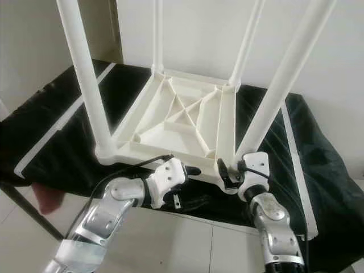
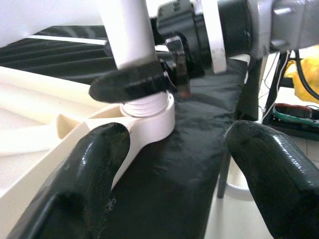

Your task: Building children table

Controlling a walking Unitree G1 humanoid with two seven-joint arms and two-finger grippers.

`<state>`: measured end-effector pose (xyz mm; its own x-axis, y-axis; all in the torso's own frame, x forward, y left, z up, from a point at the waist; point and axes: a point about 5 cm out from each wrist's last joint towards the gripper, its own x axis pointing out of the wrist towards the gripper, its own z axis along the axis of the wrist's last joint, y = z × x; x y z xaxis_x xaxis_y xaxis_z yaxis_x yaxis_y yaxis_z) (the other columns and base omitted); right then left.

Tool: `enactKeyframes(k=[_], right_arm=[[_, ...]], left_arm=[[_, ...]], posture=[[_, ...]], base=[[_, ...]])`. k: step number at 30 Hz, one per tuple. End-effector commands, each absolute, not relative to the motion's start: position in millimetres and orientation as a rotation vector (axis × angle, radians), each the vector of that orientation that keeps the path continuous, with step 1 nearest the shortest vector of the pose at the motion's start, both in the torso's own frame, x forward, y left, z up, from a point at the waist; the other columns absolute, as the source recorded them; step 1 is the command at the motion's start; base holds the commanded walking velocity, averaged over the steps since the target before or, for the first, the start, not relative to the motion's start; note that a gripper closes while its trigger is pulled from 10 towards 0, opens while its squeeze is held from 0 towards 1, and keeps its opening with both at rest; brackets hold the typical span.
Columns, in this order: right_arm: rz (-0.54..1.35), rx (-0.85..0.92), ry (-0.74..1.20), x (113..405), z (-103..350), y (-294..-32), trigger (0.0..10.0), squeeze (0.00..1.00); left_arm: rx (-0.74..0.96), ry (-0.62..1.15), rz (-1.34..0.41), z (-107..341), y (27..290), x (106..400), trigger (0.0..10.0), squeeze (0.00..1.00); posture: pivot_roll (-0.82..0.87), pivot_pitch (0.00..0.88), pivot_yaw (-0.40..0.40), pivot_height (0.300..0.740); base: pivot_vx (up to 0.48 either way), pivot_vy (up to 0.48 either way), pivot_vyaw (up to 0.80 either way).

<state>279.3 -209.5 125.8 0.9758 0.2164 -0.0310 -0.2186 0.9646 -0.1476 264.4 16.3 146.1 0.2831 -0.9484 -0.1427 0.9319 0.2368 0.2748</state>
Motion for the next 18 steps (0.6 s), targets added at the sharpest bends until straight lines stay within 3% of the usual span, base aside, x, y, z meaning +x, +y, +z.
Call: enactKeyframes(k=[1,2,3,4,6,7,18], right_arm=[[0.255,-0.153,0.026,279.8,123.1,-208.6,10.0,0.00],[0.292,-0.170,0.030,280.4,122.1,-209.1,10.0,0.00],[0.318,-0.173,0.031,280.8,121.9,-208.3,5.7,0.00],[0.336,-0.176,0.030,281.3,121.9,-208.2,4.5,0.00],[0.347,-0.177,0.029,281.6,122.0,-208.1,4.5,0.00],[0.349,-0.168,0.030,282.5,122.1,-209.1,0.0,0.00],[0.365,-0.164,0.037,283.2,119.4,-212.6,0.0,0.00]], left_arm=[[0.334,-0.074,-1.214,146.3,16.5,266.0,10.0,0.00],[0.346,-0.071,-1.201,146.0,17.3,266.8,10.0,0.00],[0.351,-0.068,-1.195,145.8,18.2,267.3,10.0,0.00],[0.353,-0.067,-1.191,145.8,19.0,267.7,10.0,0.00],[0.354,-0.068,-1.189,145.9,19.6,267.9,10.0,0.00],[0.354,-0.066,-1.185,146.0,20.4,268.2,10.0,0.00],[0.355,-0.063,-1.181,146.2,21.4,267.6,10.0,0.00]], posture=[[0.01,0.000,-0.065,0.740],[0.02,0.000,-0.071,0.740],[0.03,0.000,-0.075,0.740],[0.03,0.000,-0.075,0.740],[0.03,0.000,-0.075,0.740],[0.03,0.000,-0.078,0.740],[0.04,0.000,-0.074,0.740]], base=[[0.000,0.000,0.00],[0.000,0.000,0.00],[0.000,0.000,0.00],[0.000,0.000,0.00],[0.000,0.000,0.00],[0.000,0.000,0.00],[0.000,0.000,0.00]])
